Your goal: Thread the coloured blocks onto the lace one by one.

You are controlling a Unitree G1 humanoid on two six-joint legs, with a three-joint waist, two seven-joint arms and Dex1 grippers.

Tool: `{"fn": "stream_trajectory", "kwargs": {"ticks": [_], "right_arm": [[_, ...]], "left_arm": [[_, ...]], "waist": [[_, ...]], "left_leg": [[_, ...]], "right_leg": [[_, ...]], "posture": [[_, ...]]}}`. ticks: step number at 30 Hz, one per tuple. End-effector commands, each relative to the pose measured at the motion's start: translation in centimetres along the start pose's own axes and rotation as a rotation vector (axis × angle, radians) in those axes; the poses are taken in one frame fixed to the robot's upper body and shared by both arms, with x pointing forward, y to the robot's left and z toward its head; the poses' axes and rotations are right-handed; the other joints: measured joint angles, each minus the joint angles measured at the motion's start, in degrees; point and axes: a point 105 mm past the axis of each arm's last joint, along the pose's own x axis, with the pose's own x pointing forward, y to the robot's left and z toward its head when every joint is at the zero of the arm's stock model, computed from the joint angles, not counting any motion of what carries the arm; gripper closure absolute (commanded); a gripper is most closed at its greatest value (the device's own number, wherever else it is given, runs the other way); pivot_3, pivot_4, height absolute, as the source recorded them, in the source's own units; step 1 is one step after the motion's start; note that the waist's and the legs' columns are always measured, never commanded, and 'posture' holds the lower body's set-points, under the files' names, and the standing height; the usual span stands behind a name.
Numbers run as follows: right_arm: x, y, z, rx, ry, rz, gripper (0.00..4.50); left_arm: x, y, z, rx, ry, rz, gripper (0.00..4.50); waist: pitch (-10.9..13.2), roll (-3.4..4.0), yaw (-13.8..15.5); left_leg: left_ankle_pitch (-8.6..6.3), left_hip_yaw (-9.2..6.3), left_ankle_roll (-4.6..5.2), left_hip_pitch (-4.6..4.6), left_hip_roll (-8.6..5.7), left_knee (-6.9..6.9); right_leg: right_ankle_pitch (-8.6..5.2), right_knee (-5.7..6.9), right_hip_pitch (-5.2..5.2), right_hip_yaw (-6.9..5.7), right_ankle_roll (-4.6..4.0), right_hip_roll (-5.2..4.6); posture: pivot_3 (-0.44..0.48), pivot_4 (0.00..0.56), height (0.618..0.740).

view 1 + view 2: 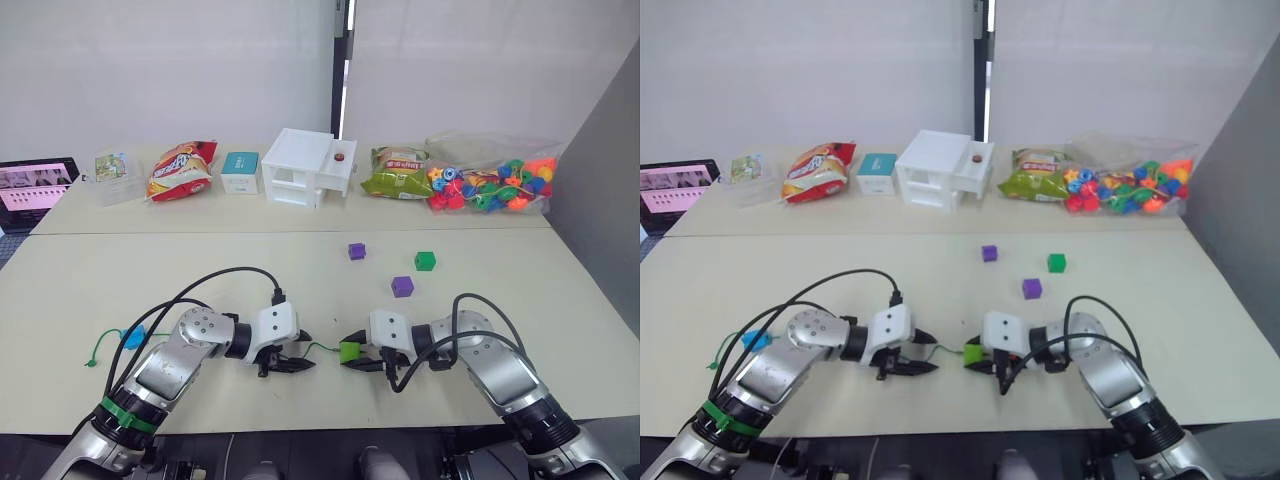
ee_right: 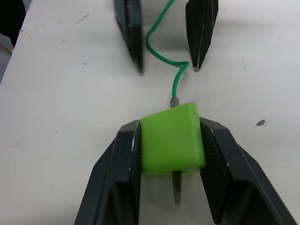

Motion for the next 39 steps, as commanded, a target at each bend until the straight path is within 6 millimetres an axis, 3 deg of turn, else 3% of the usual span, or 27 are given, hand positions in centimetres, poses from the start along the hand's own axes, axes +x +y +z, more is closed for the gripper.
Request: {"fn": "stream_trajectory", "kwargs": {"ticks": [1, 3, 4, 9, 22, 32, 34, 36, 39], "right_arm": [[0.3, 1.1, -0.5, 0.033, 0.01, 0.041, 3.32], [0.3, 1.1, -0.5, 0.034, 0.012, 0.039, 3.32], [0.3, 1.1, -0.5, 0.035, 0.012, 0.037, 3.32], [0.2, 1.1, -0.6, 0.041, 0.016, 0.033, 3.32], [0.5, 1.2, -0.6, 0.049, 0.02, 0.023, 3.32], [1.1, 1.1, -0.5, 0.064, 0.022, 0.022, 3.32], [1.1, 1.0, -0.5, 0.073, 0.022, 0.009, 3.32], [1.0, 0.5, -0.3, 0.09, 0.006, -0.021, 2.27], [0.5, 0.2, 0.1, 0.096, -0.002, -0.035, 1.26]], "left_arm": [[0.3, -0.5, 0.3, -0.013, -0.026, -0.025, 3.8], [0.5, -0.5, 0.5, -0.009, -0.036, -0.033, 4.38], [0.6, -0.5, 0.6, -0.009, -0.041, -0.036, 4.44], [0.7, -0.6, 1.1, 0.0, -0.052, -0.047, 4.44], [2.6, -1.2, 4.6, 0.063, -0.118, -0.12, 4.44], [1.9, -0.8, 3.5, 0.039, -0.048, -0.1, 4.44], [1.4, -0.5, 3.4, 0.025, -0.042, -0.085, 3.9], [0.8, -0.5, 3.7, 0.005, -0.058, -0.1, 3.27], [0.3, -0.4, 3.9, 0.032, -0.044, -0.107, 2.3]], "waist": [[0.0, 0.0, -0.02], [0.0, 0.0, -0.03], [0.0, 0.0, -0.02], [0.0, 0.0, 0.0], [0.0, -0.01, 0.0], [-0.01, -0.01, -0.16], [-0.01, -0.01, -0.25], [-0.01, -0.02, -0.27], [0.0, -0.01, -0.18]], "left_leg": [[0.0, 0.0, 0.0, 0.0, 0.0, 0.0], [0.0, 0.0, 0.0, -0.01, 0.0, 0.0], [0.0, 0.0, 0.0, 0.0, 0.0, 0.0], [0.0, 0.0, 0.0, -0.01, 0.0, 0.0], [0.0, 0.0, 0.0, -0.01, -0.01, 0.0], [0.0, -0.01, 0.0, 0.02, 0.0, 0.03], [0.0, -0.01, 0.0, 0.02, 0.01, 0.03], [0.0, -0.01, 0.0, 0.03, 0.02, 0.02], [0.0, 0.0, 0.0, -0.03, 0.01, 0.03]], "right_leg": [[0.0, 0.0, 0.0, 0.0, 0.0, 0.0], [0.0, 0.0, -0.01, 0.0, 0.0, 0.0], [0.0, 0.01, -0.01, 0.0, 0.0, 0.0], [0.0, 0.0, -0.01, 0.0, 0.0, 0.0], [0.0, -0.01, 0.0, 0.0, 0.0, 0.0], [0.0, 0.01, 0.04, 0.0, 0.0, 0.01], [0.0, 0.01, 0.03, 0.0, 0.0, 0.03], [0.0, 0.02, 0.03, 0.0, 0.0, 0.04], [0.0, 0.05, -0.05, 0.02, 0.0, 0.03]], "posture": [[0.0, 0.15, 0.74], [0.0, 0.15, 0.74], [0.0, 0.15, 0.74], [0.0, 0.15, 0.74], [0.0, 0.15, 0.74], [0.0, 0.15, 0.74], [0.0, 0.15, 0.74], [0.0, 0.15, 0.74], [0.0, 0.15, 0.74]]}}
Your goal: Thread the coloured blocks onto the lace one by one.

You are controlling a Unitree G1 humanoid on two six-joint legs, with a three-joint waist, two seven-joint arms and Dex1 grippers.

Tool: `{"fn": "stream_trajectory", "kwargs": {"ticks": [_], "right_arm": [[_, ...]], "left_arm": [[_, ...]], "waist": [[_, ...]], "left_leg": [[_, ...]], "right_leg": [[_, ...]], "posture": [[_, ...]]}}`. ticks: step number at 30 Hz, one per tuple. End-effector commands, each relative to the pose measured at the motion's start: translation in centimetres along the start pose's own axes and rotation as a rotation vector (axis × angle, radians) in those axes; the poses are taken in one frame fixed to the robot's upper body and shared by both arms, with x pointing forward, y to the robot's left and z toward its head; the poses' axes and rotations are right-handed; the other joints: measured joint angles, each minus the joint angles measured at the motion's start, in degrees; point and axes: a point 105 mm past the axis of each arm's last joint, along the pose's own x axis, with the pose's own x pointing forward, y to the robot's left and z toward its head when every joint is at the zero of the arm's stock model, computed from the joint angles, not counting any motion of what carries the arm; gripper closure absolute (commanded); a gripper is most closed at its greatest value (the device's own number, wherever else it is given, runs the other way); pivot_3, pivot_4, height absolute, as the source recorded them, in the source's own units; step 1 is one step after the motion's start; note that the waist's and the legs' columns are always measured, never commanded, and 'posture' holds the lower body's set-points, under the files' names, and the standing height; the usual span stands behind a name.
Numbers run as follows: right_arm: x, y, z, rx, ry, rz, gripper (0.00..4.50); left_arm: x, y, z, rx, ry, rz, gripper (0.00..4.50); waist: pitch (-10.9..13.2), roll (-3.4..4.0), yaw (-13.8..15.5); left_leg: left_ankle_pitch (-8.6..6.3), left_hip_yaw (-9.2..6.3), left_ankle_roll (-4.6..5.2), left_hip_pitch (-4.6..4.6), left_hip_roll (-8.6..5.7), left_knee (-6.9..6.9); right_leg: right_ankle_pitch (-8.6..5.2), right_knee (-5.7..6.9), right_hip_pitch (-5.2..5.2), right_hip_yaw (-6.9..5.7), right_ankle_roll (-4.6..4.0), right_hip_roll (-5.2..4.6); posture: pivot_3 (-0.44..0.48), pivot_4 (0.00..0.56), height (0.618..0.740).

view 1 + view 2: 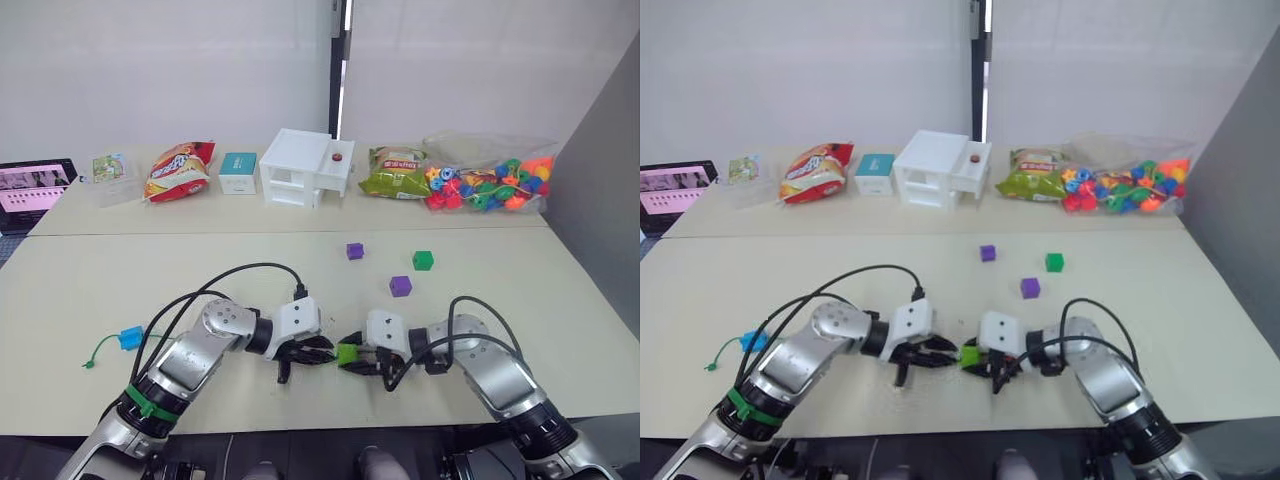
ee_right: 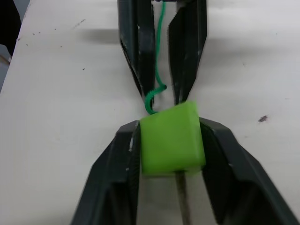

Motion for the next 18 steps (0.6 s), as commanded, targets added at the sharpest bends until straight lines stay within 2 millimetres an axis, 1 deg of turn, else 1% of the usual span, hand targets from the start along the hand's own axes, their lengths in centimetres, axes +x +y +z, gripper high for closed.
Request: {"fn": "stream_trajectory", "kwargs": {"ticks": [1, 3, 4, 5, 8, 10, 13, 15, 18], "right_arm": [[-0.4, 0.1, 0.5, 0.007, -0.004, 0.006, 0.95], [-0.9, -0.1, 0.6, 0.003, 0.0, -0.003, 0.24], [-1.1, -0.1, 0.7, 0.001, 0.003, -0.007, 0.0], [-1.7, -0.1, 0.7, -0.007, 0.013, -0.009, 0.0], [-2.9, 0.0, 0.9, -0.013, 0.03, -0.012, 0.0], [-3.5, 0.2, 0.9, -0.01, 0.044, -0.003, 0.0], [-5.0, 0.1, 0.2, -0.003, 0.102, -0.007, 0.0], [-5.4, 0.0, 0.1, -0.005, 0.116, -0.014, 0.0], [-5.5, -0.2, 0.3, -0.01, 0.124, -0.018, 0.0]], "left_arm": [[-1.0, 0.0, 1.6, 0.079, -0.009, -0.006, 2.0], [-1.2, 0.0, 1.7, 0.104, 0.01, -0.009, 1.28], [-1.3, 0.0, 1.8, 0.112, 0.015, -0.011, 0.99], [-1.3, 0.0, 2.2, 0.119, 0.009, -0.012, 0.66], [-0.9, 0.4, 3.0, 0.132, -0.005, -0.007, 0.66], [-0.4, 0.4, 3.0, 0.148, 0.004, -0.011, 0.66], [1.4, 0.1, 2.8, 0.176, 0.021, -0.035, 0.66], [2.1, 0.0, 2.7, 0.178, 0.021, -0.049, 0.66], [3.0, -0.3, 2.4, 0.18, 0.037, -0.068, 0.66]], "waist": [[0.0, 0.0, 0.19], [0.0, 0.0, 0.23], [0.0, 0.0, 0.24], [0.01, -0.01, 0.37], [0.02, -0.02, 0.75], [0.02, -0.02, 0.77], [0.02, -0.02, 0.7], [0.02, -0.03, 0.61], [0.03, -0.04, 0.28]], "left_leg": [[0.0, -0.01, 0.0, 0.01, 0.0, 0.0], [0.0, 0.0, 0.0, -0.02, -0.01, -0.01], [0.0, 0.0, 0.0, -0.02, -0.01, -0.01], [0.0, 0.0, 0.0, -0.04, -0.02, -0.02], [0.0, -0.01, 0.0, -0.13, -0.05, 0.01], [0.0, -0.01, 0.0, -0.13, -0.06, 0.03], [0.0, -0.01, 0.01, -0.11, -0.06, 0.01], [0.0, -0.01, 0.01, -0.12, -0.06, 0.02], [0.0, 0.0, 0.01, -0.1, -0.04, 0.01]], "right_leg": [[0.0, -0.01, 0.01, -0.01, 0.0, 0.0], [0.0, -0.03, 0.0, -0.01, 0.0, -0.02], [0.0, -0.04, 0.01, -0.01, 0.0, -0.02], [0.0, -0.06, 0.0, -0.01, 0.0, -0.03], [0.0, -0.09, -0.01, -0.03, 0.0, -0.07], [0.0, -0.11, 0.0, -0.03, 0.01, -0.08], [0.0, -0.1, 0.01, -0.03, 0.01, -0.06], [0.0, -0.11, 0.01, -0.03, 0.01, -0.06], [0.0, -0.08, -0.01, -0.02, 0.01, -0.03]], "posture": [[0.0, 0.15, 0.74], [0.0, 0.15, 0.74], [0.0, 0.15, 0.74], [0.0, 0.15, 0.74], [0.0, 0.15, 0.74], [0.0, 0.15, 0.74], [0.0, 0.15, 0.74], [0.0, 0.15, 0.74], [0.0, 0.15, 0.74]]}}
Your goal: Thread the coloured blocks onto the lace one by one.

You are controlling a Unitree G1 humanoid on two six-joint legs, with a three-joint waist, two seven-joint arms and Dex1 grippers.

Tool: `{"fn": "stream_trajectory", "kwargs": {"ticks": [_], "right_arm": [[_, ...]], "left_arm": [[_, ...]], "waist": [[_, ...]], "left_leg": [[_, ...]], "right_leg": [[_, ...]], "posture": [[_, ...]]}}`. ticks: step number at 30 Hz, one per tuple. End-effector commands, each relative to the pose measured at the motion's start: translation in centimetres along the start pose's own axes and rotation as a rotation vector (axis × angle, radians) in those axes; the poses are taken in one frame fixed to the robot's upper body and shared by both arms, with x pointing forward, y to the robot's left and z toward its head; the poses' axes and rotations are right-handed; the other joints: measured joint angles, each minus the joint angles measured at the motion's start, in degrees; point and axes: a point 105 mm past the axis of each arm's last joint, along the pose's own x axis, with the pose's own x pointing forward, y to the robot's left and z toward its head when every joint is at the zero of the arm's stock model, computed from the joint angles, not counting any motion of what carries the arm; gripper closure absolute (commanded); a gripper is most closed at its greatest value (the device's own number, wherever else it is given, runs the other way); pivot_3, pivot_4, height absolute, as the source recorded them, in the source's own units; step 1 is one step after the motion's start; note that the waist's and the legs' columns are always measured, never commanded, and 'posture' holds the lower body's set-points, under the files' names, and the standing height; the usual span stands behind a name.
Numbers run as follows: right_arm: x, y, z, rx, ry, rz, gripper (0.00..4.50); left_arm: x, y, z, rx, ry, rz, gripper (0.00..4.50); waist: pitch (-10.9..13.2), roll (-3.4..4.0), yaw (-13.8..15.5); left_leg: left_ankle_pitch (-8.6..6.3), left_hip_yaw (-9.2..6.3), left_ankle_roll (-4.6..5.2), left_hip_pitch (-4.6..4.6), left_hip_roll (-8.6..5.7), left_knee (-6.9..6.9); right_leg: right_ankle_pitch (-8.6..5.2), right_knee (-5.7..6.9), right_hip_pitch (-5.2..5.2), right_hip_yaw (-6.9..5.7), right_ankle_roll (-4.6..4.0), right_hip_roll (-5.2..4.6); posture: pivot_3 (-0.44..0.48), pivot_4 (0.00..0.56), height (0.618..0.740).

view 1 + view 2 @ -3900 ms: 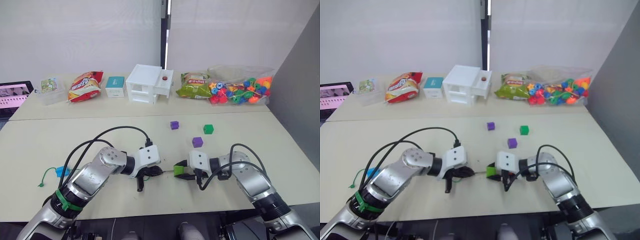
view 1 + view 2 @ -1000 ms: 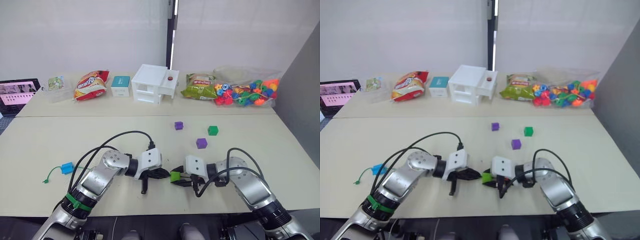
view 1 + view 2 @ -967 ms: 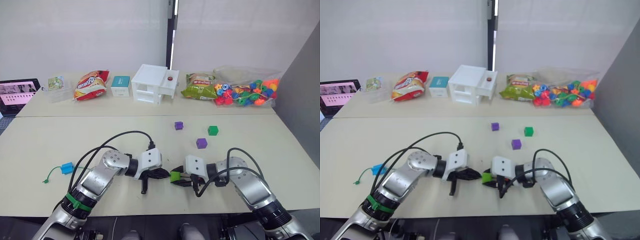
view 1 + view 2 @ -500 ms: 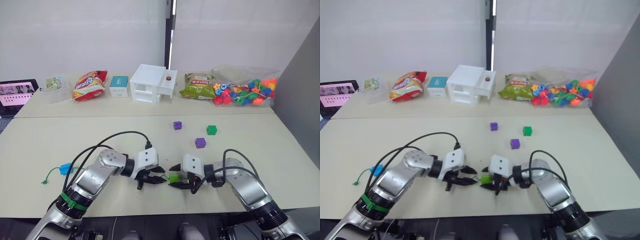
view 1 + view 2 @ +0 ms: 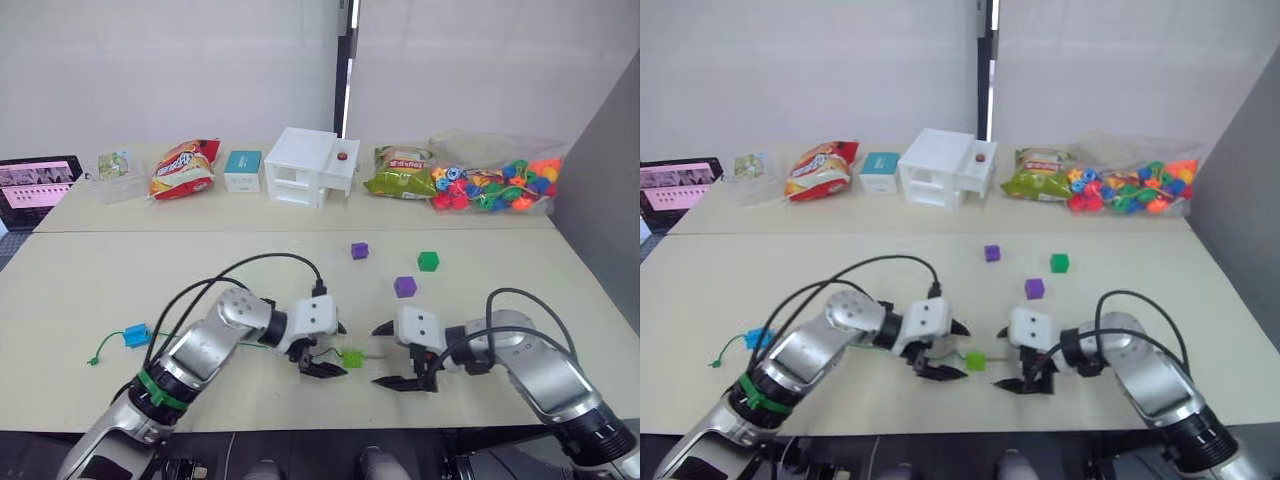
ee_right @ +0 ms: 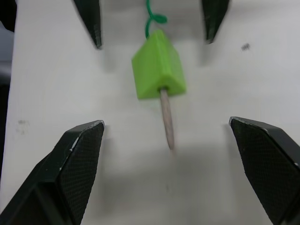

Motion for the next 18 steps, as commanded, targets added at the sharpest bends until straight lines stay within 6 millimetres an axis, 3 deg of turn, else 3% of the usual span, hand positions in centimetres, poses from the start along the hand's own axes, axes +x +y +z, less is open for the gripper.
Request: {"fn": "stream_trajectory", "kwargs": {"ticks": [1, 4, 12, 15, 18], "right_arm": [[-0.4, -0.3, 1.3, -0.041, -0.024, -0.014, 0.0], [-0.1, -0.4, 1.4, -0.043, -0.015, -0.018, 0.0], [0.5, -0.3, 1.6, -0.044, 0.007, -0.013, 0.0], [0.9, -0.1, 1.4, -0.049, 0.012, 0.0, 0.0], [1.4, -0.5, 0.7, -0.058, 0.036, -0.012, 0.83]], "left_arm": [[0.6, 0.4, 0.3, 0.043, 0.02, 0.019, 0.66], [1.2, 0.6, -0.3, 0.039, 0.052, 0.031, 0.66], [1.2, 0.4, -1.0, 0.05, 0.09, 0.022, 3.15], [1.3, 0.5, -0.9, 0.052, 0.088, 0.02, 3.18], [1.3, 0.5, -0.9, 0.054, 0.087, 0.018, 3.18]], "waist": [[0.0, 0.0, -0.11], [0.0, 0.0, -0.05], [0.0, 0.0, 0.12], [0.0, 0.0, 0.11], [0.0, 0.0, 0.1]], "left_leg": [[0.0, 0.0, 0.0, 0.0, 0.0, 0.0], [0.0, 0.0, 0.0, 0.0, -0.01, 0.02], [0.0, 0.0, 0.0, 0.0, -0.01, 0.02], [0.0, 0.0, 0.0, 0.01, -0.01, 0.03], [0.0, -0.01, 0.0, 0.01, -0.01, 0.02]], "right_leg": [[0.0, 0.01, -0.01, 0.0, 0.0, 0.0], [0.0, -0.01, 0.02, 0.01, 0.0, -0.01], [0.0, 0.0, 0.02, 0.0, 0.0, -0.01], [0.0, 0.0, 0.02, 0.0, 0.0, -0.01], [0.0, 0.0, 0.02, 0.0, 0.0, -0.01]], "posture": [[0.0, 0.15, 0.74], [0.0, 0.15, 0.74], [0.0, 0.15, 0.74], [0.0, 0.15, 0.74], [0.0, 0.15, 0.74]]}}
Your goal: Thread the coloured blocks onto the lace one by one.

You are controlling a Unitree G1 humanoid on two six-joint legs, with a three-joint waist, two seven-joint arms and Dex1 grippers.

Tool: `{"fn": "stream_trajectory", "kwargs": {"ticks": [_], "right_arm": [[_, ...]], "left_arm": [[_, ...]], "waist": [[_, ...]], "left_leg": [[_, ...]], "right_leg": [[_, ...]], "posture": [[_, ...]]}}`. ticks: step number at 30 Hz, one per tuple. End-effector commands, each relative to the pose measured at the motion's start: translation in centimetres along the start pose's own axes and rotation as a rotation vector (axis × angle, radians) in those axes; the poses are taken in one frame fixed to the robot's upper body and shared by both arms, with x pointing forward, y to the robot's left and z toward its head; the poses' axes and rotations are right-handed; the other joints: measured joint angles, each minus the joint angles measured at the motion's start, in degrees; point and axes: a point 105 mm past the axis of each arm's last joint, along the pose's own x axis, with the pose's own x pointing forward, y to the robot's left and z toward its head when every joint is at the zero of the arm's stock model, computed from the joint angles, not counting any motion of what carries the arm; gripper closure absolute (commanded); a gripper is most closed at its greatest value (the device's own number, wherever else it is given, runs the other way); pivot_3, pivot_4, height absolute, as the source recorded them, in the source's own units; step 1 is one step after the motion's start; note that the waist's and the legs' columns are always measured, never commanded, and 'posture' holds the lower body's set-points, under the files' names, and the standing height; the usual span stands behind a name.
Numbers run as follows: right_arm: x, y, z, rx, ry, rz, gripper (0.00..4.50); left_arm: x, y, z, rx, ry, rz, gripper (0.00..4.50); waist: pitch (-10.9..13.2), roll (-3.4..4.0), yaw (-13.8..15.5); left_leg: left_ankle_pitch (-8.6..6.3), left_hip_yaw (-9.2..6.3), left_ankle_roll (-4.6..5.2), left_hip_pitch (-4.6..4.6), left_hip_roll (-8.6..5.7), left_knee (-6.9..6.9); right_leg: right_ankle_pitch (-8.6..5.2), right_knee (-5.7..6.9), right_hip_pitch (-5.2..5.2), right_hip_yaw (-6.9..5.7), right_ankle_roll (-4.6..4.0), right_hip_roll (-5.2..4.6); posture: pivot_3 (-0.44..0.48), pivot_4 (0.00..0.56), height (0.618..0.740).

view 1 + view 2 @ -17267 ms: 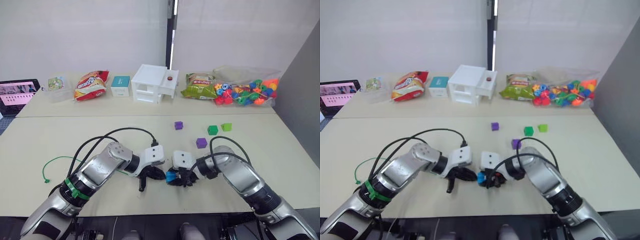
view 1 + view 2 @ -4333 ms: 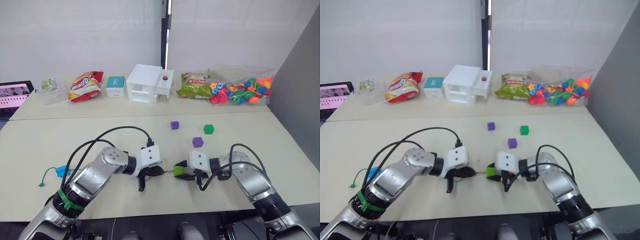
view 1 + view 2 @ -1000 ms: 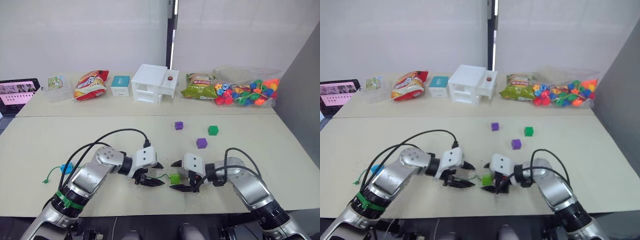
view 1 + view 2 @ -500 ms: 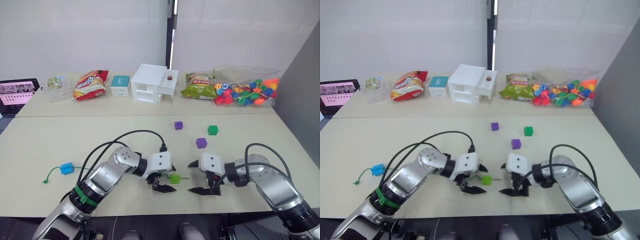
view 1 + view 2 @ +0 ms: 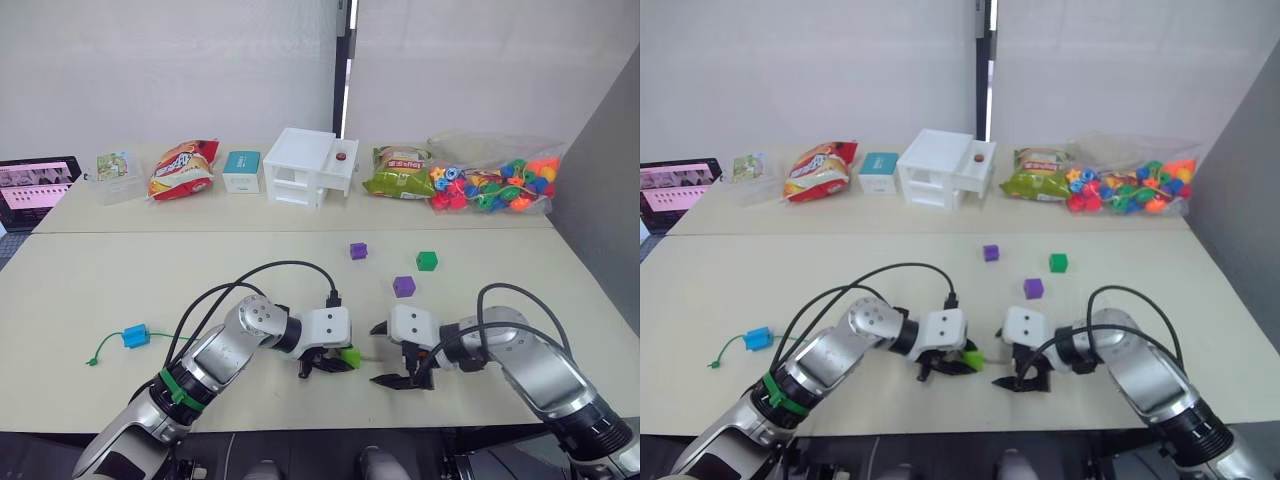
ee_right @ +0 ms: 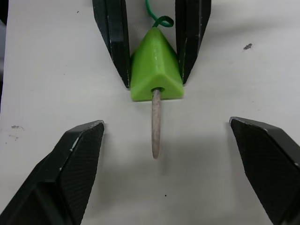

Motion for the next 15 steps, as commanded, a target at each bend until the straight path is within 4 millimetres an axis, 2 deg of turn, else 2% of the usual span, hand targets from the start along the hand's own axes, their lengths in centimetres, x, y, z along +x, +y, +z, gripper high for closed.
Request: {"fn": "stream_trajectory", "kwargs": {"ticks": [1, 4, 5, 8, 10, 11, 15], "right_arm": [[0.2, -0.6, 0.1, -0.041, 0.006, -0.025, 1.2], [0.4, -0.8, -0.3, -0.057, 0.014, -0.029, 2.41], [0.4, -0.9, -0.4, -0.069, 0.019, -0.032, 2.55], [0.3, -0.9, -0.7, -0.089, 0.031, -0.03, 3.45], [0.0, -0.9, -0.6, -0.106, 0.023, -0.027, 4.31], [-0.1, -1.0, -0.4, -0.113, 0.017, -0.025, 4.5], [-0.3, -0.9, 0.4, -0.153, -0.015, -0.01, 4.5]], "left_arm": [[0.1, 0.0, -0.2, 0.015, 0.021, -0.006, 3.18], [0.1, 0.0, -0.2, 0.015, 0.02, -0.006, 3.18], [0.1, 0.1, -0.2, 0.015, 0.021, -0.005, 3.18], [0.1, 0.1, -0.2, 0.015, 0.023, -0.004, 3.18], [0.0, 0.2, -0.3, 0.014, 0.026, -0.002, 3.18], [-0.1, 0.2, -0.4, 0.013, 0.027, -0.001, 3.18], [-0.7, 0.4, -1.2, 0.006, 0.05, 0.016, 3.18]], "waist": [[0.0, 0.0, -0.01], [0.0, 0.0, -0.02], [0.0, 0.0, -0.01], [0.0, 0.0, -0.04], [0.0, 0.0, -0.04], [0.0, 0.0, -0.04], [0.0, 0.0, -0.1]], "left_leg": [[0.0, 0.0, 0.0, 0.0, 0.0, 0.0], [0.0, 0.01, 0.0, 0.03, 0.0, 0.01], [0.0, 0.01, 0.0, 0.04, 0.0, 0.01], [0.0, 0.01, 0.0, 0.06, 0.0, 0.01], [0.0, 0.01, 0.0, 0.08, 0.0, 0.01], [0.0, 0.01, 0.0, 0.08, 0.0, 0.02], [0.0, 0.01, 0.0, 0.07, 0.01, 0.02]], "right_leg": [[0.0, 0.0, 0.0, 0.0, 0.0, 0.0], [0.0, 0.0, 0.04, 0.0, 0.0, 0.0], [0.0, 0.0, 0.04, 0.0, 0.0, 0.0], [0.0, 0.0, 0.07, 0.0, 0.0, 0.0], [0.0, 0.0, 0.08, 0.0, 0.0, 0.0], [0.0, 0.0, 0.08, 0.0, 0.0, 0.0], [0.0, 0.01, 0.07, 0.0, 0.0, 0.0]], "posture": [[0.0, 0.15, 0.74], [0.0, 0.15, 0.74], [0.0, 0.15, 0.74], [0.0, 0.15, 0.74], [0.0, 0.15, 0.74], [0.0, 0.15, 0.74], [0.0, 0.15, 0.74]]}}
